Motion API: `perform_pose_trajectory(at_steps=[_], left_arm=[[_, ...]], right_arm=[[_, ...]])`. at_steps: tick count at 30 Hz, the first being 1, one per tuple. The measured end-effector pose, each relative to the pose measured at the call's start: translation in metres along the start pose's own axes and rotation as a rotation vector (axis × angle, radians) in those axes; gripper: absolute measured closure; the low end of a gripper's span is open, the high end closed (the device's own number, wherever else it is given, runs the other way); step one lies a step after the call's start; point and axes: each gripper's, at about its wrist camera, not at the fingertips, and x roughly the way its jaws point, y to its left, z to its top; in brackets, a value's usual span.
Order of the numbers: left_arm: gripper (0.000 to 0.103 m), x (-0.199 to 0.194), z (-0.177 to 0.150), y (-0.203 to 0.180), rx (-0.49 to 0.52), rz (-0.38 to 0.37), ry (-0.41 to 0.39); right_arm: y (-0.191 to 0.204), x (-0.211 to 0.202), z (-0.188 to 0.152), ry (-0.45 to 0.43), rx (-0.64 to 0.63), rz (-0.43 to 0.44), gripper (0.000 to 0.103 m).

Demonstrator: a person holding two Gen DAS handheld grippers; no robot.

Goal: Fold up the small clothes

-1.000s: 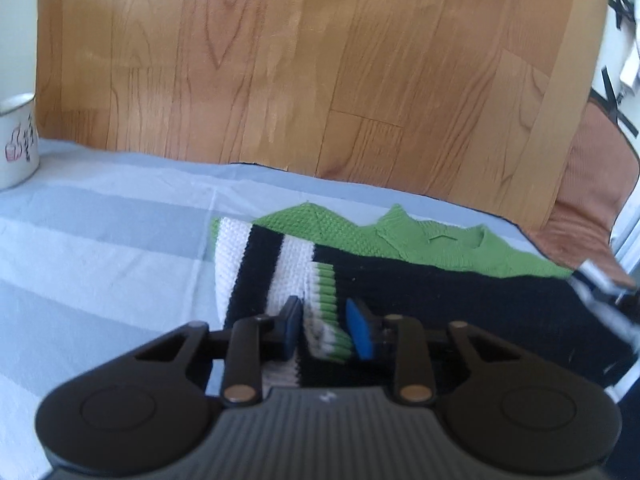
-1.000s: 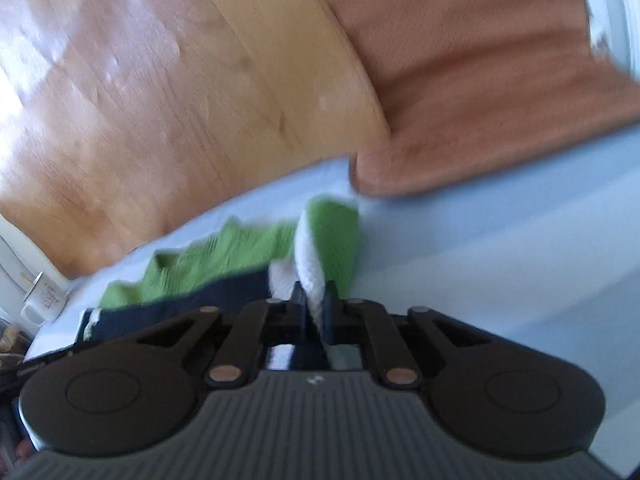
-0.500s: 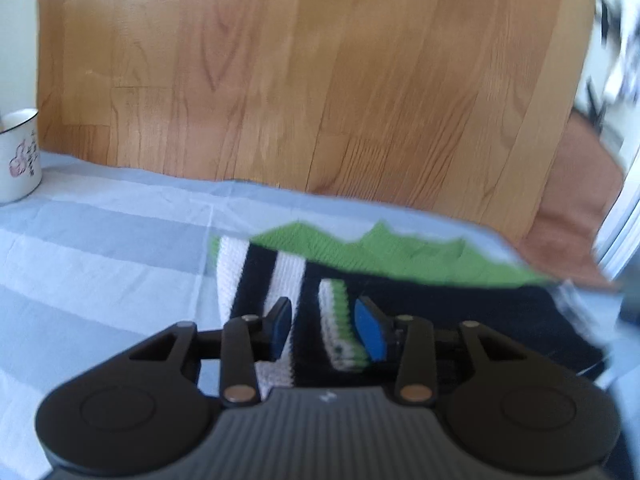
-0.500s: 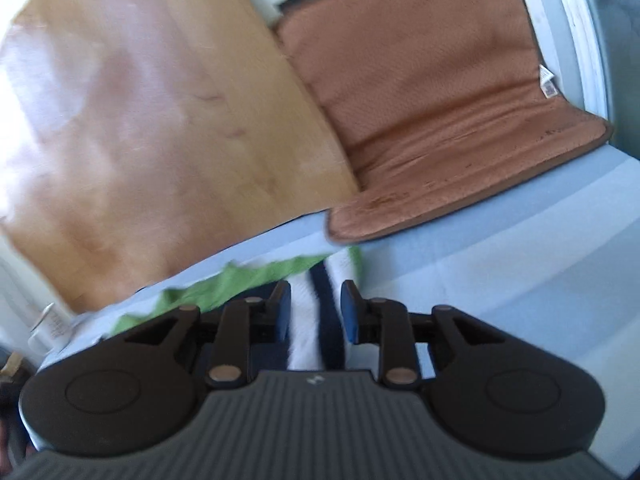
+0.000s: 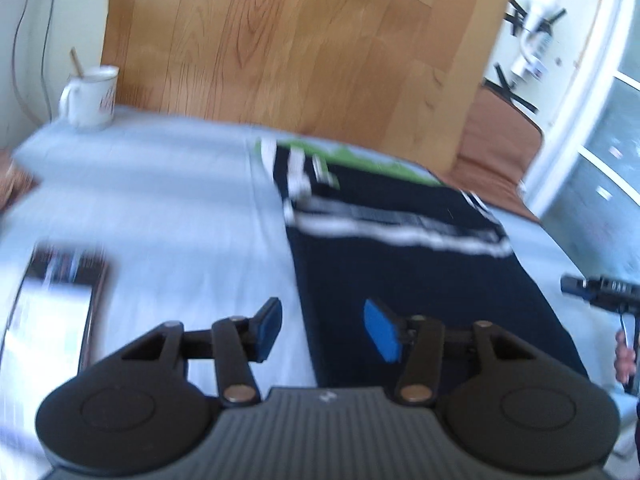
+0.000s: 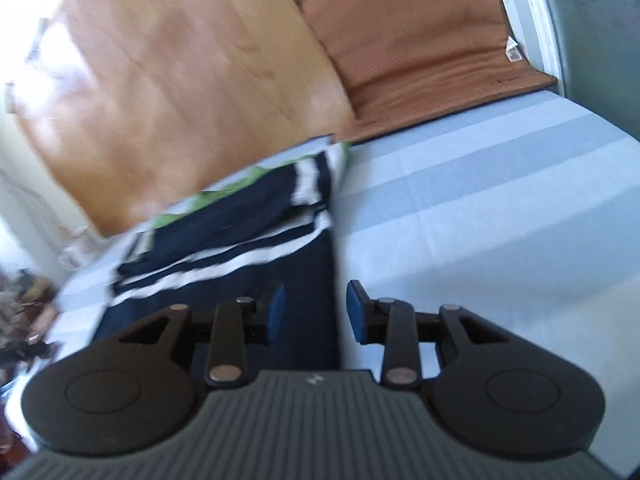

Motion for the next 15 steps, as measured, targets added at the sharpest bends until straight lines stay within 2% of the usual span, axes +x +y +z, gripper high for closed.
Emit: perform_pose_trajectory(at_steps=[1, 4, 6, 7, 8, 9, 11, 13, 15], left_arm=[[0.055, -0.009, -0.012, 0.0, -0.006, -0.017, 0.015], [0.043, -0.024, -0.041, -0.007, -0.019, -0.039, 0.039], [0.04, -0.029, -0.056, -0.009, -0.037, -0.052, 0.053], [0.035, -0.029, -0.062, -0.009, -0.052, -0.071, 0.066], [0.02, -0.027, -0.067, -0.01, -0.069, -0.091, 0.081], [0.014, -0.026, -0.072, -0.01, -0.086, -0.101, 0.089], [0.01, -0.024, -0.078, -0.012, -0.101, -0.107, 0.075], [0.012, -0.022, -0.079, -0.017, -0.099, -0.104, 0.071], [0.037, -0.021, -0.082, -0.022, -0.097, -0.105, 0.083]], right_arm=[[0.0, -0.012, -0.007, 0.002, 0.003, 0.025, 0.062], [-0.007, -0.048, -0.032, 0.01, 0.018, 0.096, 0.053], [-0.012, -0.068, -0.048, 0.017, 0.043, 0.13, 0.045], [-0.016, -0.076, -0.055, 0.018, 0.053, 0.144, 0.044], [-0.017, -0.083, -0.061, 0.018, 0.061, 0.152, 0.043], [-0.019, -0.088, -0.069, 0.018, 0.071, 0.156, 0.042], [-0.024, -0.092, -0.082, 0.021, 0.096, 0.162, 0.041], [-0.028, -0.088, -0.095, 0.037, 0.133, 0.181, 0.041], [-0.031, -0.078, -0.104, 0.071, 0.147, 0.201, 0.041]])
